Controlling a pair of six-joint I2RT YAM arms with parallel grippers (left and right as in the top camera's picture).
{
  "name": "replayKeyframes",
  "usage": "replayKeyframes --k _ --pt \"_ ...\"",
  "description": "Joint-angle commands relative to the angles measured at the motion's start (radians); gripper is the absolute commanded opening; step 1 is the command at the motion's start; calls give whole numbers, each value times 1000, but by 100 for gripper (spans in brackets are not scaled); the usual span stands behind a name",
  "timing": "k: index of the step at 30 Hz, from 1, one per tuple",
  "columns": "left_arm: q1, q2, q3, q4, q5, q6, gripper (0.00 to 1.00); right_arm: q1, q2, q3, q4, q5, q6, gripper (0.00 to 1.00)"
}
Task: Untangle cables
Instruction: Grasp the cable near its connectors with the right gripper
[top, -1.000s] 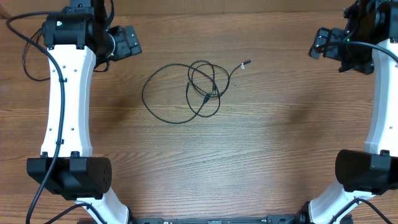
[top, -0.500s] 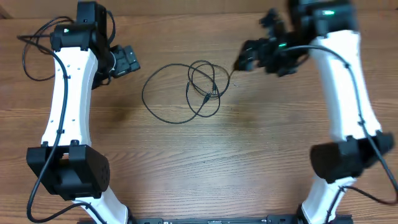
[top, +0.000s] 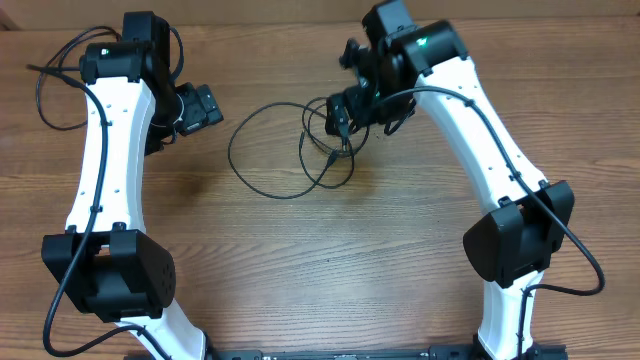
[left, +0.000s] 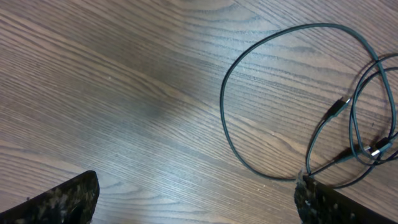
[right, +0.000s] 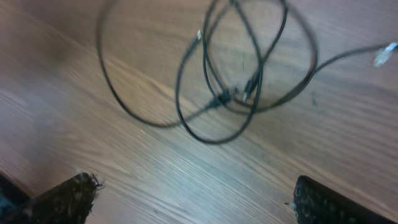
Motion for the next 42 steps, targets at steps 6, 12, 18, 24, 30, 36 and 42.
replayKeyframes --k 6,12,18,24,30,36,42 --pt "0 9 -6 -7 -5 -11 100 76 32 -325 263 61 -132 64" --pt "0 9 -6 -11 -5 -11 100 79 35 -438 471 95 -156 59" --pt "0 9 -6 -11 -5 -11 100 79 44 -492 582 111 -251 67" --pt "0 9 -6 -11 -5 -11 100 78 48 -492 587 112 -358 64" --pt "0 9 -6 -11 -5 -11 100 60 48 -538 595 111 -366 63" --pt "0 9 -6 -6 -5 -11 100 51 48 -564 613 111 -383 58" --pt "0 9 -6 -6 -5 -11 100 51 48 -560 631 103 -321 9"
